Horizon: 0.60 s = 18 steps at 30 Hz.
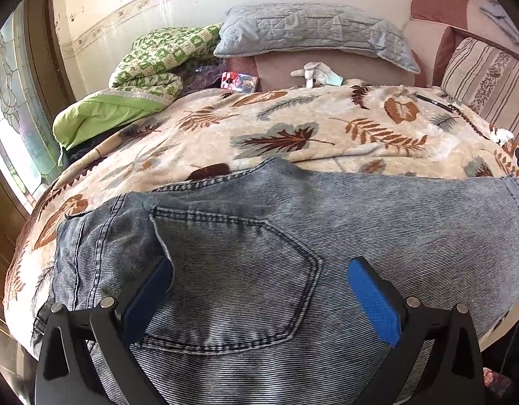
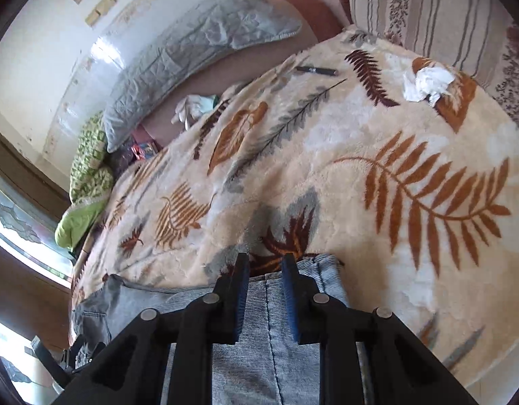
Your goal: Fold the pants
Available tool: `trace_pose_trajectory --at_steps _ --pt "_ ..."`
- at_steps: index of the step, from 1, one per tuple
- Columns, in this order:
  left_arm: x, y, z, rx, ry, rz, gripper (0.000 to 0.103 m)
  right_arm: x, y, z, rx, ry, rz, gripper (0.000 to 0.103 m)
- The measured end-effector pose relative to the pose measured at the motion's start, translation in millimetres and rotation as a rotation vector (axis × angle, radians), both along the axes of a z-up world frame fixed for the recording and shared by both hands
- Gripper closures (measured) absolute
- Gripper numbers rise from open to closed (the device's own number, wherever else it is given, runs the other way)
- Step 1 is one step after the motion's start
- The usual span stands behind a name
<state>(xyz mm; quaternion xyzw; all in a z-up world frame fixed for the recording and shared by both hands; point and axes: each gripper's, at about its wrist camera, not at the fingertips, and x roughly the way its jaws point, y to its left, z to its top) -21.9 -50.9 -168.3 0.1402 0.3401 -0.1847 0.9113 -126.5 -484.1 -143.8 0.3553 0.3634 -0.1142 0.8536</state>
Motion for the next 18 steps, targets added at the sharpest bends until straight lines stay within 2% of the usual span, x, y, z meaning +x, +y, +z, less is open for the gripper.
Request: trace_pose_trajectory --at_steps 2,4,5,6,9,14,16,18 --pt "-6.2 -12.6 8.5 -0.021 0.005 -0.057 0.0 -14.9 -8.4 2.0 0.046 -0.025 -0.026 0.076" --pt "-12.2 -30.1 14.9 -0.026 0.011 -0.108 0.0 -26.5 -15.1 1.0 0.09 -0.034 -0.044 0.064" --pt "-14.4 -40.2 17.2 -0.029 0.017 -0.137 0.0 -33.8 -16.2 0.5 0.104 -0.042 -0.053 0.052" --pt "-15.9 -51.5 18.9 -0.03 0.028 -0.168 0.0 -41.0 -19.4 0.3 0.112 -0.053 -0.065 0.044" --pt "-18.6 -89.0 20.0 -0.019 0.07 -0.254 0.0 -64.8 -20.2 -1.3 0.134 -0.073 -0.071 0.044" --pt "-18.9 -143.6 10.1 0.022 0.117 -0.352 0.0 -93.7 -20.5 -21.6 0.19 0.007 -0.046 0.044" --pt "-15.2 -161.4 -5.0 0.07 0.158 -0.37 0.0 -102.6 -18.3 -31.4 0.23 0.039 -0.047 0.044" --pt "-9.9 -173.3 -28.0 0.165 0.186 -0.357 0.0 -111.7 -15.1 -36.6 0.259 0.036 -0.048 0.044"
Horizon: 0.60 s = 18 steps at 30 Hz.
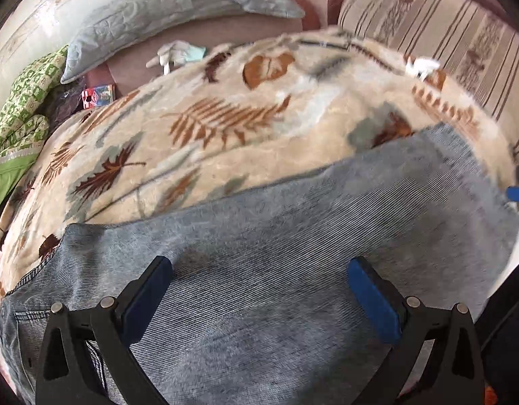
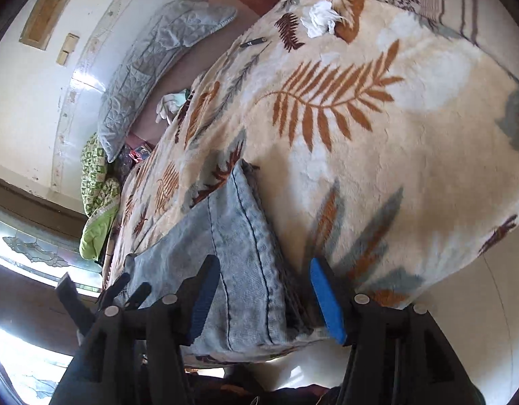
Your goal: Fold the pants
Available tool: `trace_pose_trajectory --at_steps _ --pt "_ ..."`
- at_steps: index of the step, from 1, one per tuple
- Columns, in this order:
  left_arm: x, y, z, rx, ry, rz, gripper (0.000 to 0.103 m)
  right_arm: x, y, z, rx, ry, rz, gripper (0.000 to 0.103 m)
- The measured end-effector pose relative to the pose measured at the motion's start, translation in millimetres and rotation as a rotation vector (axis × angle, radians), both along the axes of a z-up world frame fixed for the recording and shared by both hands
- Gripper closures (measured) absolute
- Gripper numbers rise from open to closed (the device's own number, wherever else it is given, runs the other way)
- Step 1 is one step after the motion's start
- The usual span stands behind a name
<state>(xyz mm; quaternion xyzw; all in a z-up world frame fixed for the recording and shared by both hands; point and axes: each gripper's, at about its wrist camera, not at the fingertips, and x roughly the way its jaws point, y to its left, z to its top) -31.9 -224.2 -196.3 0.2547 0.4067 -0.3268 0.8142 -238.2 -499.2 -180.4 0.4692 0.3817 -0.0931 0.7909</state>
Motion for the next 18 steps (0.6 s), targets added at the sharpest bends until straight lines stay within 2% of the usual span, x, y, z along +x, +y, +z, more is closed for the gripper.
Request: trace_pose_trajectory --at_steps 2,3,7,10,14,18 --pt "3.0 9.8 2.2 -0.074 0.03 0.023 0.0 -6.0 4.4 -2.8 0.015 0.0 0.006 0.044" --pt "4.0 11.0 3.2 -0.07 0.045 0.021 0.0 -8.3 6.8 -3.1 0.01 0.009 0.007 0.044" --pt "2.0 28.0 18.3 -0.127 0.0 0.024 0.0 -21.1 15.8 -2.2 0.011 0.048 -0.021 0.044" --pt "4.1 44.5 30.4 -0.189 0.021 0.035 0.0 -32.2 24.7 -5.2 0.054 0.053 -0.041 0.044" --pt "6.3 52.9 39.9 -0.214 0.005 0.052 0.0 -35.3 38.7 -12.1 0.081 0.083 -0.057 0.044" --pt "2.2 54.7 44.3 -0.211 -0.032 0.052 0.0 -35.3 44.3 -28.8 0.162 0.057 -0.095 0.043"
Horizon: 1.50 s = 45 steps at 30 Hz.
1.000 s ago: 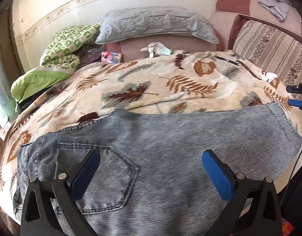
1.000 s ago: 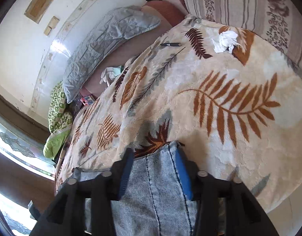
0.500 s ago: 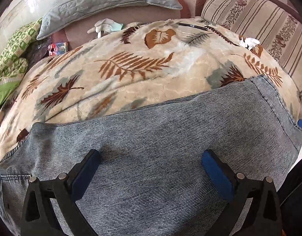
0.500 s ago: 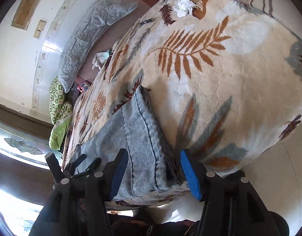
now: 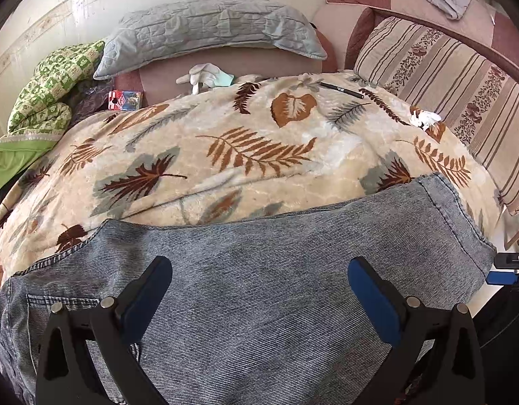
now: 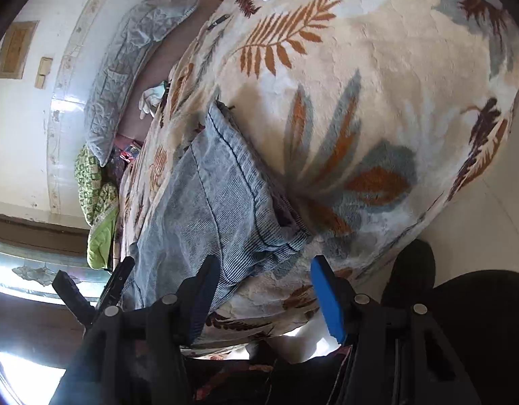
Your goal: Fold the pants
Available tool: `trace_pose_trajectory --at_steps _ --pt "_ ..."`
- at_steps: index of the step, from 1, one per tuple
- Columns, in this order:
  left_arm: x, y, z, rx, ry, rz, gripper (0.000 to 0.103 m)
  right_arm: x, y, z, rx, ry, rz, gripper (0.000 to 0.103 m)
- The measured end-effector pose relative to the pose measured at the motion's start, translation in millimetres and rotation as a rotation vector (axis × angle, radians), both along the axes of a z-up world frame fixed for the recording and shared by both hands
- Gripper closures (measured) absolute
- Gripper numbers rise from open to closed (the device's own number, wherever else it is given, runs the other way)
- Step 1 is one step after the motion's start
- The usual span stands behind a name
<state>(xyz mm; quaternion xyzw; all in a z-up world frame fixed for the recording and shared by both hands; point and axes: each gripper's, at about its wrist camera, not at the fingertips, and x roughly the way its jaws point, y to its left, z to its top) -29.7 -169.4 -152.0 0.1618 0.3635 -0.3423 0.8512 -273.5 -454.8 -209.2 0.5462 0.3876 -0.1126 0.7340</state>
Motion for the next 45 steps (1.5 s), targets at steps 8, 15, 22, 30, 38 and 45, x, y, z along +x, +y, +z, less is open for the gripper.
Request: trace_pose_trajectory --at_steps 8,15,22,30,38,45 --pt "2.1 4.6 -3.6 0.01 0.0 0.017 0.0 14.5 8.6 -16.8 -0.014 0.003 -0.053 0.041" --pt "3.3 4.6 -4.8 0.013 0.005 0.024 0.0 18.2 9.5 -20.9 -0.04 -0.054 -0.106 0.039" --pt "12.0 13.9 0.2 -0.006 0.013 0.053 0.0 11.6 9.9 -4.3 -0.118 -0.13 -0.153 0.07" --pt "36.2 45.4 12.7 -0.051 0.036 0.145 0.0 21.8 17.3 39.3 -0.245 -0.179 -0.123 0.077" --pt "73.4 108.3 17.0 -0.121 0.113 0.312 0.0 84.9 65.5 102.4 -0.393 -0.252 0.054 0.083" --pt "91.2 157.7 22.4 -0.169 0.112 0.429 0.0 147.8 147.5 104.1 -0.403 -0.271 0.286 0.084"
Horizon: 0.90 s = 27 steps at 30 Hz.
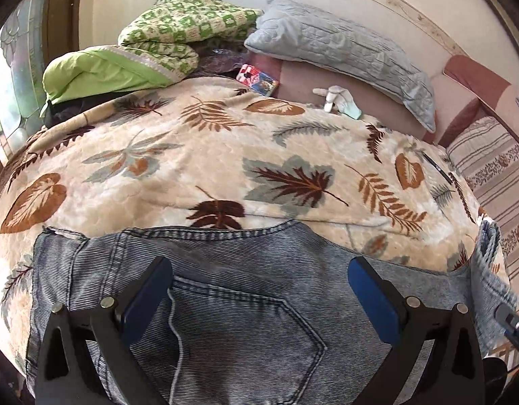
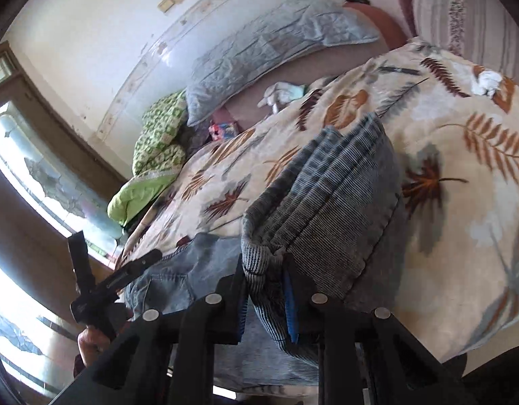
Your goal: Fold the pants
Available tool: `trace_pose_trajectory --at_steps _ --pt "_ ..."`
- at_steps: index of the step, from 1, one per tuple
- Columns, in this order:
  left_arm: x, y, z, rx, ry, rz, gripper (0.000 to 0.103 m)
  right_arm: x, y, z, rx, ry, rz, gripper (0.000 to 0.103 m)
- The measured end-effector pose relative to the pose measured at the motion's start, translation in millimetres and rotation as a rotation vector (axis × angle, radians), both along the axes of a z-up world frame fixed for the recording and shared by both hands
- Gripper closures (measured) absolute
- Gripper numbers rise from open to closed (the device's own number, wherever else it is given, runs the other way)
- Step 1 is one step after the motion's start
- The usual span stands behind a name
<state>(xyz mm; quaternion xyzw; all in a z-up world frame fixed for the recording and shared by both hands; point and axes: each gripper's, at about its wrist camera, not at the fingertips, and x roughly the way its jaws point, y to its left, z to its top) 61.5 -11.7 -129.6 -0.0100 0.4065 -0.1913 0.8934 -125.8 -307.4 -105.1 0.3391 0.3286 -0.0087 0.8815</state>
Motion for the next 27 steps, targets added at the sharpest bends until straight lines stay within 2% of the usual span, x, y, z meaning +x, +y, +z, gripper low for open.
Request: trace_pose_trajectory --at_steps 7,9,11,13,15,17,19,21,23,25,27 --pt "5.2 11.1 1.7 -0.002 -0.009 0.021 0.0 43.4 88.6 -43.7 -0.005 0.114 0.251 0.083" --pt "4.1 8.8 1.5 0.009 -0.016 0.015 0.0 48.6 112.9 -56.8 -0.068 0.171 0.31 0.08" --pt "3.0 6.3 1.4 0.02 -0.023 0.009 0.0 47.1 125.9 -61.3 -0.14 0.186 0.345 0.078" --pt "0.9 3.0 2.0 0.027 -0.033 0.003 0.0 43.4 125.1 -57.9 -0.13 0.165 0.395 0.068" --pt "-1.7 -2.3 2.3 0.045 -0.049 -0.006 0.0 40.4 116.7 -52.3 -0.036 0.133 0.469 0.044" --pt "-6.4 -9.2 2.8 0.062 -0.069 -0.02 0.0 33.2 105.4 -40.7 0.012 0.068 0.529 0.042" --pt "-13.8 -18.6 3.1 0.072 -0.092 -0.051 0.0 23.7 85.0 -25.4 0.002 -0.018 0.494 0.042" --pt "-24.1 -31.7 2.1 0.087 -0.118 -0.099 0.0 22.0 59.1 -11.7 -0.049 -0.064 0.384 0.042" --pt "-35.7 -47.5 0.0 0.106 -0.143 -0.164 0.0 26.3 30.0 -6.2 -0.106 -0.061 0.266 0.042" --pt "-46.9 -62.9 -2.4 0.128 -0.174 -0.217 0.0 37.2 5.1 -8.5 -0.113 -0.042 0.197 0.045" --pt "-56.9 -77.1 -6.4 0.155 -0.199 -0.258 0.0 52.0 -12.0 -17.0 -0.109 0.005 0.159 0.055"
